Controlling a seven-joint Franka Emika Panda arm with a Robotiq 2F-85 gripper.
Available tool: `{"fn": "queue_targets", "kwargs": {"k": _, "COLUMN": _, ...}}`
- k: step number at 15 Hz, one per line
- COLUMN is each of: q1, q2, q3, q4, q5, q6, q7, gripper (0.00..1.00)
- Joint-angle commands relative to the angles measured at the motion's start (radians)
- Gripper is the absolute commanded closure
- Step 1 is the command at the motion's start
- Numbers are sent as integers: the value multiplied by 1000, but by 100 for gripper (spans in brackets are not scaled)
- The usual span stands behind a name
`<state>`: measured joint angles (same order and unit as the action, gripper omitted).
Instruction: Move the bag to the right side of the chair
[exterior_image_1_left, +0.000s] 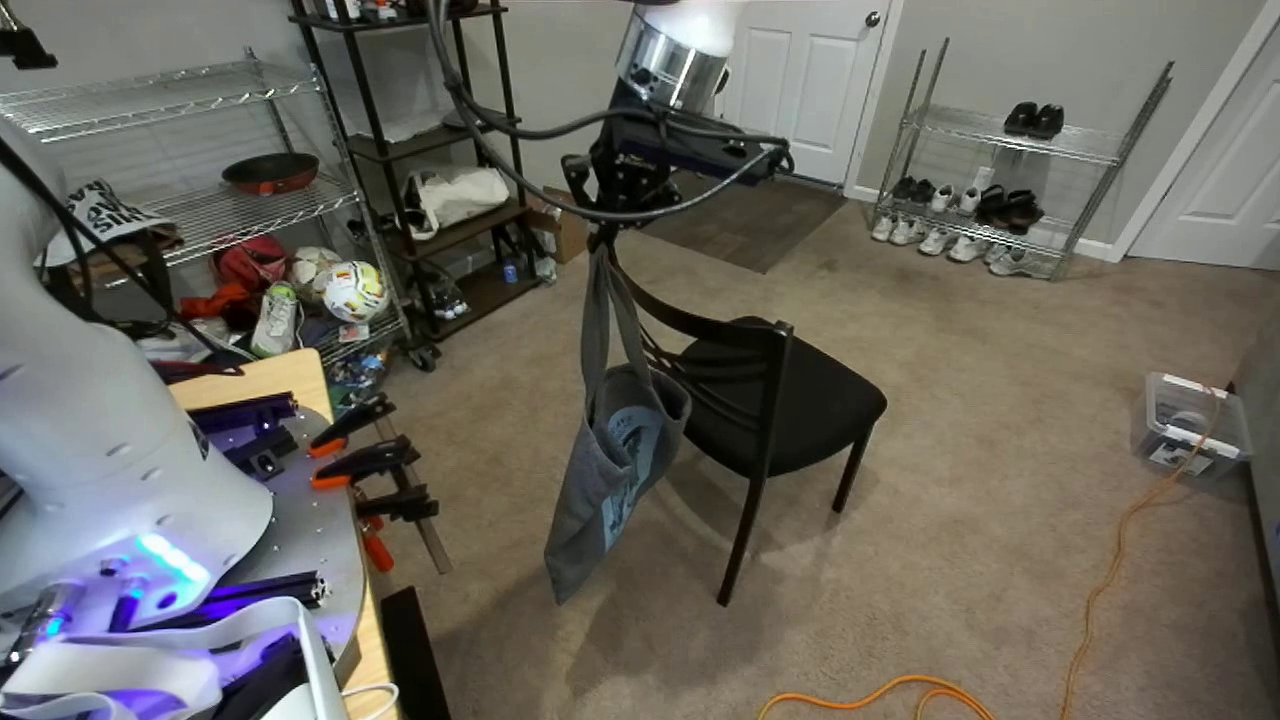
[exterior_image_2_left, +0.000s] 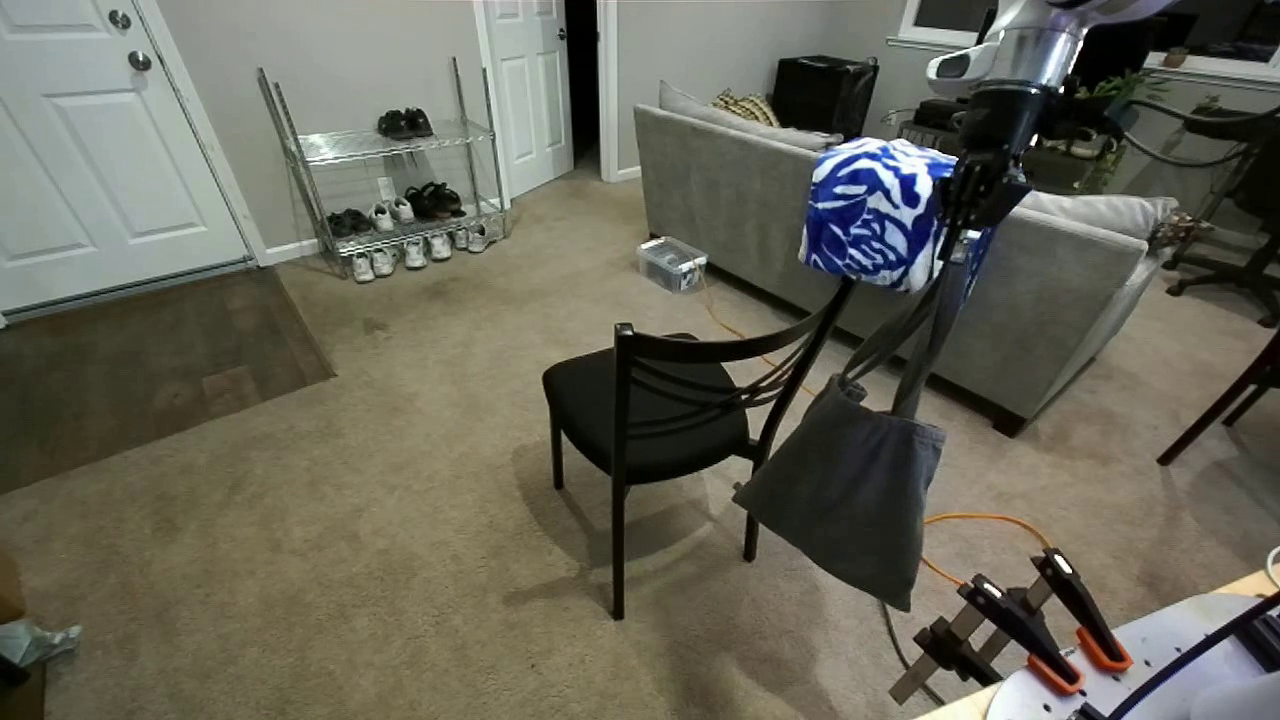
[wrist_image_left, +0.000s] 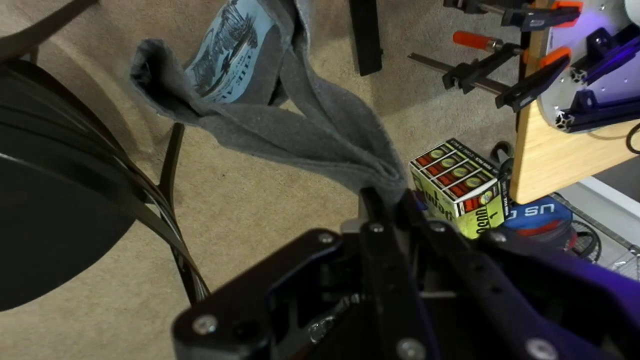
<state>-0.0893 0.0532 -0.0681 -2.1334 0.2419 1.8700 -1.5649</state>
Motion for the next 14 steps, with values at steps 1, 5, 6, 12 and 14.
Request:
{"fn": "queue_targets", "kwargs": {"k": 1, "q1": -32, "q2": 20, "q3": -29, "q4": 45, "q5": 28, "q6": -46, "q7": -10, "gripper": 98}}
{"fn": "queue_targets", "kwargs": {"k": 5, "q1": -83, "q2": 78, "q3": -68, "q4": 121, "q5": 105, "q6": -100, "q7": -27, "gripper": 98}}
{"fn": "queue_targets", "kwargs": {"k": 6, "q1": -99, "q2": 97, "q3": -77, "q4": 142, "q5": 131, "q6": -119, "q7": -28, "gripper": 98}}
{"fn": "queue_targets", "kwargs": {"k": 12, "q1": -140, "q2": 140, "q3": -78, "q4": 171, "q5": 166, "q6": -126, "q7": 1, "gripper": 90}}
{"fn": "queue_targets", "kwargs": {"k": 14, "q1": -140, "q2": 146, "q3": -76, "q4": 172, "q5": 166, "q6": -126, "q7": 1, "gripper": 90}}
